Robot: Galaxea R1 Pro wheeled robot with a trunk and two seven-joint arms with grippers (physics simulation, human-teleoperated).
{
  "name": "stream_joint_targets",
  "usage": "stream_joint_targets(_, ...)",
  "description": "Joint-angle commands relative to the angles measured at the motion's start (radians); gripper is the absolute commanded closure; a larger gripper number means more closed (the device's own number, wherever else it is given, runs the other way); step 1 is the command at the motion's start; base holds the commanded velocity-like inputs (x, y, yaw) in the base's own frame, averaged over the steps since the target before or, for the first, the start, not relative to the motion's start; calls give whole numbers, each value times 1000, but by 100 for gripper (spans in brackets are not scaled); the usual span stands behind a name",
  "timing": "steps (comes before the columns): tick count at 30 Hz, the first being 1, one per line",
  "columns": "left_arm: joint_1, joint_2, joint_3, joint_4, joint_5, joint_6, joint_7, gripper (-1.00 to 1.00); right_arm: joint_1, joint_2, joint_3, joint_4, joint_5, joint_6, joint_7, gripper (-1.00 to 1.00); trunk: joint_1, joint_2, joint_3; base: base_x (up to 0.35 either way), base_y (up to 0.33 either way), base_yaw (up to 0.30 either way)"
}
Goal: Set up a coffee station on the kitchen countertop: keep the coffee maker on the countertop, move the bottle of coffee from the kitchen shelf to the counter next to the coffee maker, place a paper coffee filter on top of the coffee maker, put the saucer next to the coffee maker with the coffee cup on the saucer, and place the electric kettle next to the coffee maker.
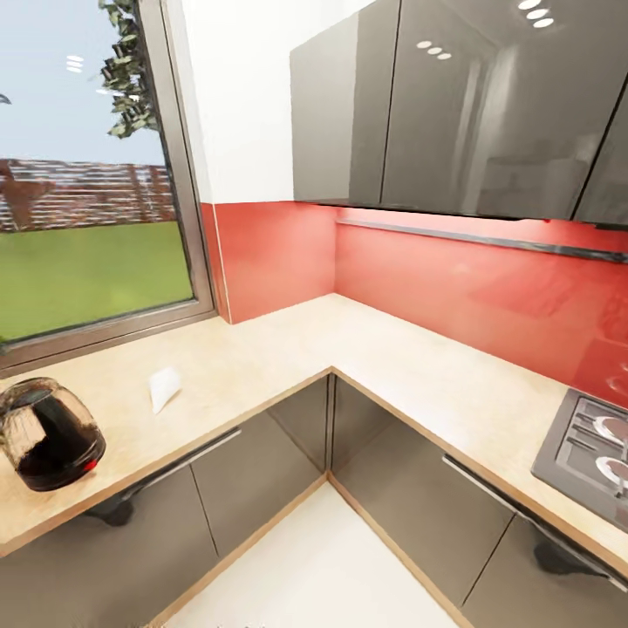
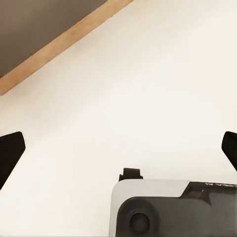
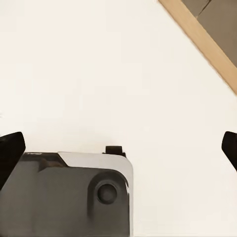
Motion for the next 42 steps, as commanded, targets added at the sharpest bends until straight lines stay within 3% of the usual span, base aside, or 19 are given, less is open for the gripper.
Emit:
stream_joint_targets(1,-1,0,-1,1,7,-3,0,-100,-1,0,0,0,1,-3,0,-100,1,-2,-2,0,0,277)
stream_joint_targets(42,-1,0,-1,1,7,-3,0,-100,-1,0,0,0,1,-2,0,-100,1,-2,-2,0,0,277)
